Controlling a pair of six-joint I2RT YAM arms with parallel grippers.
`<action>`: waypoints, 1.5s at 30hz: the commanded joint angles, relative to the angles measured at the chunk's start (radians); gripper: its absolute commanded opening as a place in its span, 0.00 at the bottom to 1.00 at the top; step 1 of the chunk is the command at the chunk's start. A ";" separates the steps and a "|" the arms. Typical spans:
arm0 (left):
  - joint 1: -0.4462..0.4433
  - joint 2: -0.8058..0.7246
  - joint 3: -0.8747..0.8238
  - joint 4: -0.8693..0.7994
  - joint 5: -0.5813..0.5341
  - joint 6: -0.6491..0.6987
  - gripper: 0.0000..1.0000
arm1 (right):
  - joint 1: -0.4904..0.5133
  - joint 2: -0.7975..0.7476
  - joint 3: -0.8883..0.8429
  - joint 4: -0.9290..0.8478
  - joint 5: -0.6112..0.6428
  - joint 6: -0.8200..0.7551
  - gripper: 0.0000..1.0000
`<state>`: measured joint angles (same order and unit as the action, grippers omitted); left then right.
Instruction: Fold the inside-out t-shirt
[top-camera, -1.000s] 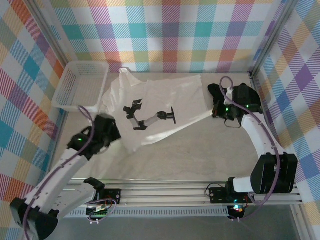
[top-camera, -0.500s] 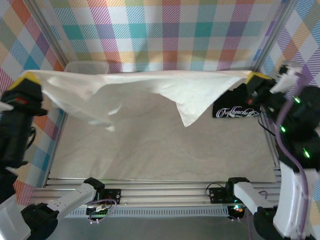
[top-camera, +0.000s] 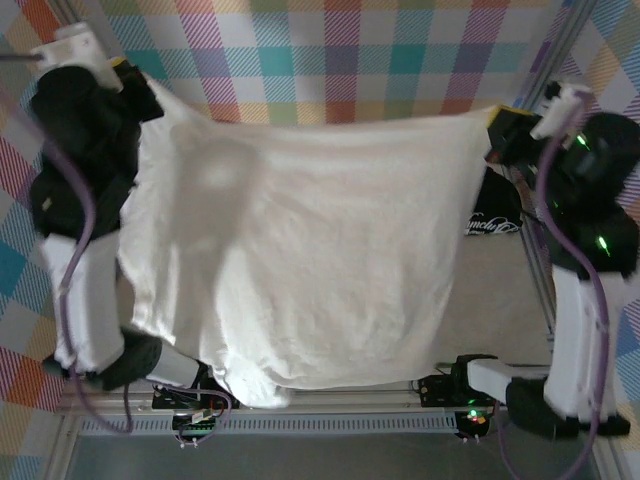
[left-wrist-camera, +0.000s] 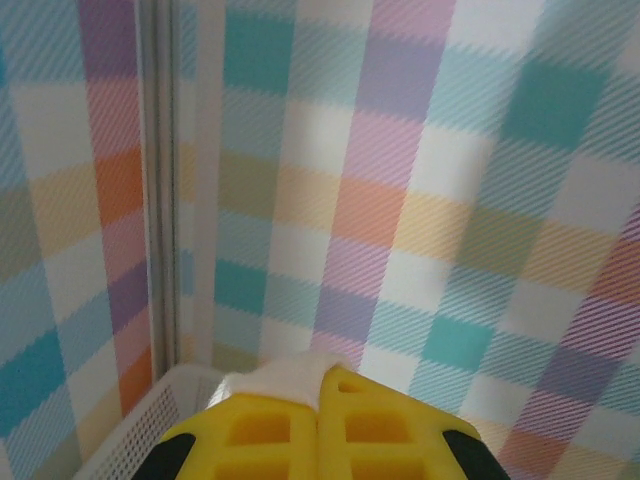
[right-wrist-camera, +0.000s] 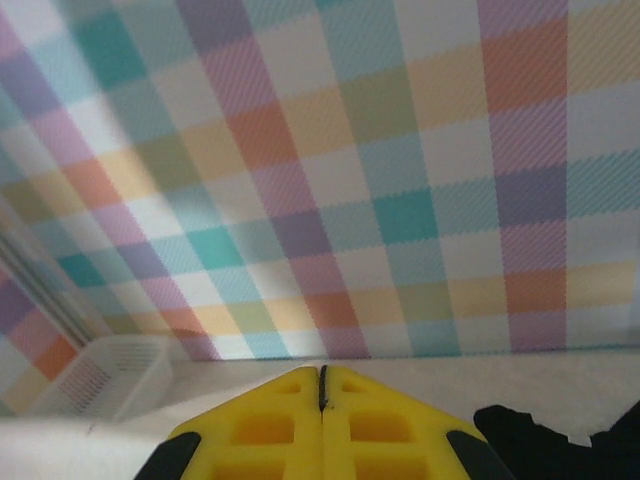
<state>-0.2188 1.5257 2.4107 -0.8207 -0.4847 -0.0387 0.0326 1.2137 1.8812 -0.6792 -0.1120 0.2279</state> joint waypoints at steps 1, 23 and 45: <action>0.094 0.065 0.051 0.005 0.123 -0.046 0.00 | -0.003 0.097 -0.008 0.149 0.031 -0.026 0.00; 0.209 -0.192 -0.062 0.029 0.357 -0.132 0.00 | -0.004 -0.101 -0.043 0.102 -0.012 -0.045 0.00; 0.208 -0.270 -0.100 0.053 0.367 -0.124 0.00 | -0.004 -0.223 0.041 0.001 -0.043 -0.064 0.00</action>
<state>-0.0273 1.1847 2.3814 -0.8196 -0.1127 -0.1646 0.0322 0.9314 1.9682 -0.7174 -0.1589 0.1852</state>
